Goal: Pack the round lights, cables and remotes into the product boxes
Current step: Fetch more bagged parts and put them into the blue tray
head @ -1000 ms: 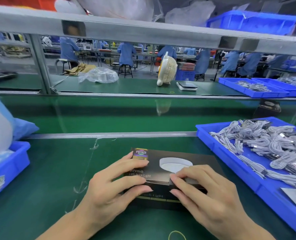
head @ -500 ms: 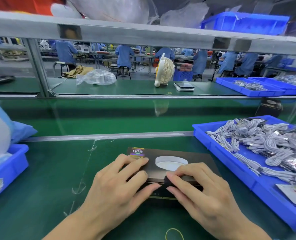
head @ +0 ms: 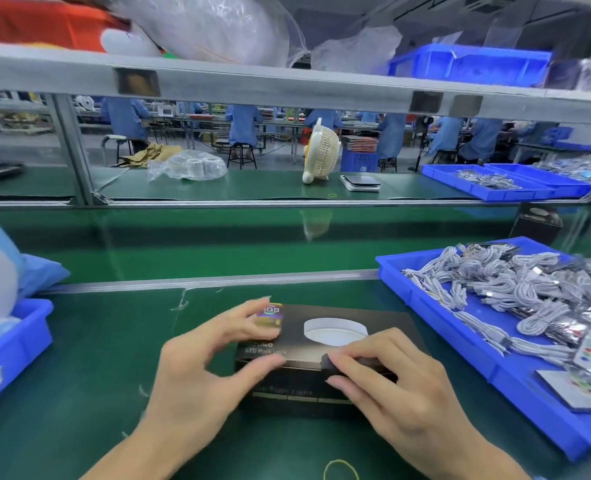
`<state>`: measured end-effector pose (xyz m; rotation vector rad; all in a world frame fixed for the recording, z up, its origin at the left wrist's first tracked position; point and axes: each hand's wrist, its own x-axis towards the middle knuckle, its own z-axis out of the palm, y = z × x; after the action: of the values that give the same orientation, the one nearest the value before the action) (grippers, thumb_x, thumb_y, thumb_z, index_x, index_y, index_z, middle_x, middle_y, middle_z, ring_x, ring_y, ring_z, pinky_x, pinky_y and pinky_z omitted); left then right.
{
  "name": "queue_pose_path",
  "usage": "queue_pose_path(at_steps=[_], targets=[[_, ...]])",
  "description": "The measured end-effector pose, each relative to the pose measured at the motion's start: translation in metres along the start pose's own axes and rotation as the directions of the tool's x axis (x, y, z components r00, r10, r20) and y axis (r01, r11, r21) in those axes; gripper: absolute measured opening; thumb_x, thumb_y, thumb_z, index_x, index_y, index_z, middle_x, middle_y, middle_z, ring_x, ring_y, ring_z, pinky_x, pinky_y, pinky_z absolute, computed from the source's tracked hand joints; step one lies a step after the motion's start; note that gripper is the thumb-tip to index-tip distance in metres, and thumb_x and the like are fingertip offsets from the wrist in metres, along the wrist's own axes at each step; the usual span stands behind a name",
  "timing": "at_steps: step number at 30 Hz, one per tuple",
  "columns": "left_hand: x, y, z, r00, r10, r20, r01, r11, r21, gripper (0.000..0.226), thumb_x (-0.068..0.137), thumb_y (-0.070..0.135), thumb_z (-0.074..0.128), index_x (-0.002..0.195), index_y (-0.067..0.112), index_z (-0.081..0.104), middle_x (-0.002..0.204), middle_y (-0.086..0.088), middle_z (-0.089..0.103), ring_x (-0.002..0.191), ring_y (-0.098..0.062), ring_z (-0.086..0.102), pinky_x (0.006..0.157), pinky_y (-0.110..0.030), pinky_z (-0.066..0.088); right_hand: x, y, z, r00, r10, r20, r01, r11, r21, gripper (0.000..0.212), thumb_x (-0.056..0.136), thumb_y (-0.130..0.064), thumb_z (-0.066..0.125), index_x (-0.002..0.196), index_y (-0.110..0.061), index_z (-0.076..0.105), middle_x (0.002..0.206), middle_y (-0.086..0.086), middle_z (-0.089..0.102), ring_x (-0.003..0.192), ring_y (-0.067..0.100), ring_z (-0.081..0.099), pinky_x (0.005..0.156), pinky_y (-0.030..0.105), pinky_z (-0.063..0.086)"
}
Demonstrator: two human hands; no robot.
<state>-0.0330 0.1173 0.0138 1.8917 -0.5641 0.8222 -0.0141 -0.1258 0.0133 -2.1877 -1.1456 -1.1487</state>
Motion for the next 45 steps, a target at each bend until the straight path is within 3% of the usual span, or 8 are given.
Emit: queue_pose_path(at_steps=[5, 16, 19, 22, 25, 31, 37, 45], targets=[[0.005, -0.009, 0.002, 0.978, 0.043, 0.202, -0.057, 0.996, 0.066, 0.032, 0.078, 0.041, 0.076, 0.099, 0.017, 0.079, 0.121, 0.011, 0.070, 0.122, -0.014, 0.060, 0.104, -0.034, 0.045, -0.001, -0.001, 0.003, 1.000, 0.010, -0.022, -0.010, 1.000, 0.012, 0.012, 0.089, -0.014, 0.072, 0.095, -0.004, 0.076, 0.093, 0.002, 0.068, 0.080, 0.021, 0.058, 0.062, 0.026, 0.051], [-0.003, -0.012, 0.018, 0.988, 0.123, 0.091, -0.137, 0.977, 0.163, 0.024, 0.087, 0.031, 0.067, 0.090, 0.010, 0.078, 0.113, 0.007, 0.071, 0.115, -0.018, 0.062, 0.105, -0.033, 0.043, 0.000, -0.002, 0.005, 0.991, -0.098, -0.087, 0.095, 0.995, -0.039, 0.007, 0.081, -0.006, 0.078, 0.077, -0.002, 0.075, 0.084, 0.003, 0.070, 0.068, 0.026, 0.058, 0.058, 0.032, 0.048], [-0.003, -0.012, 0.017, 0.988, 0.113, 0.103, -0.128, 0.980, 0.155, 0.023, 0.088, 0.032, 0.066, 0.091, 0.012, 0.078, 0.114, 0.009, 0.070, 0.117, -0.017, 0.061, 0.105, -0.034, 0.043, 0.003, -0.004, 0.000, 0.994, 0.112, -0.009, -0.112, 0.994, -0.016, 0.010, 0.086, -0.024, 0.074, 0.082, -0.015, 0.075, 0.095, -0.006, 0.069, 0.083, 0.016, 0.063, 0.061, 0.031, 0.052], [-0.004, -0.011, 0.019, 0.989, 0.099, 0.111, -0.118, 0.976, 0.181, 0.023, 0.089, 0.033, 0.065, 0.092, 0.013, 0.077, 0.114, 0.011, 0.069, 0.118, -0.016, 0.060, 0.105, -0.036, 0.044, 0.024, 0.003, -0.016, 0.842, 0.407, 0.354, -0.380, 0.914, -0.144, 0.043, 0.086, -0.069, 0.050, 0.118, -0.041, 0.061, 0.139, -0.016, 0.051, 0.122, 0.001, 0.045, 0.098, 0.021, 0.039], [-0.003, -0.011, 0.021, 0.992, 0.071, 0.107, -0.091, 0.976, 0.196, 0.025, 0.088, 0.035, 0.065, 0.093, 0.013, 0.077, 0.114, 0.011, 0.069, 0.118, -0.015, 0.059, 0.103, -0.037, 0.045, 0.051, 0.021, -0.023, 0.597, 0.378, 0.708, -0.229, 0.926, -0.302, 0.062, 0.086, -0.075, 0.033, 0.143, -0.051, 0.031, 0.152, -0.009, 0.035, 0.138, 0.013, 0.031, 0.113, 0.031, 0.028], [-0.005, -0.007, 0.026, 0.996, 0.054, 0.075, -0.067, 0.981, 0.183, 0.029, 0.087, 0.036, 0.063, 0.095, 0.011, 0.076, 0.118, 0.002, 0.065, 0.120, -0.017, 0.058, 0.107, -0.037, 0.042, 0.067, 0.039, -0.023, 0.522, 0.262, 0.812, -0.121, 0.965, -0.233, 0.073, 0.084, -0.074, 0.046, 0.148, -0.052, 0.018, 0.141, -0.003, 0.029, 0.122, 0.023, 0.040, 0.110, 0.036, 0.031], [0.003, -0.021, 0.007, 0.958, -0.184, -0.218, 0.208, 0.974, 0.092, 0.022, 0.094, 0.042, 0.048, 0.095, 0.035, 0.069, 0.113, 0.012, 0.061, 0.109, 0.006, 0.054, 0.095, -0.003, 0.031, 0.037, 0.018, -0.023, 0.655, 0.221, 0.722, -0.048, 0.967, -0.252, 0.084, 0.079, -0.079, 0.046, 0.148, -0.052, 0.007, 0.145, 0.006, 0.028, 0.123, 0.026, 0.035, 0.109, 0.042, 0.024], [0.005, -0.054, -0.002, 0.908, -0.179, -0.378, 0.234, 0.967, 0.104, 0.021, 0.096, 0.042, 0.042, 0.105, 0.047, 0.059, 0.113, 0.019, 0.056, 0.106, 0.008, 0.051, 0.090, -0.003, 0.035, 0.075, 0.051, 0.026, 0.648, 0.378, 0.661, -0.101, 0.903, -0.418, 0.075, 0.088, -0.072, 0.043, 0.151, -0.046, 0.012, 0.155, 0.012, 0.022, 0.136, 0.035, 0.032, 0.110, 0.053, 0.023]])
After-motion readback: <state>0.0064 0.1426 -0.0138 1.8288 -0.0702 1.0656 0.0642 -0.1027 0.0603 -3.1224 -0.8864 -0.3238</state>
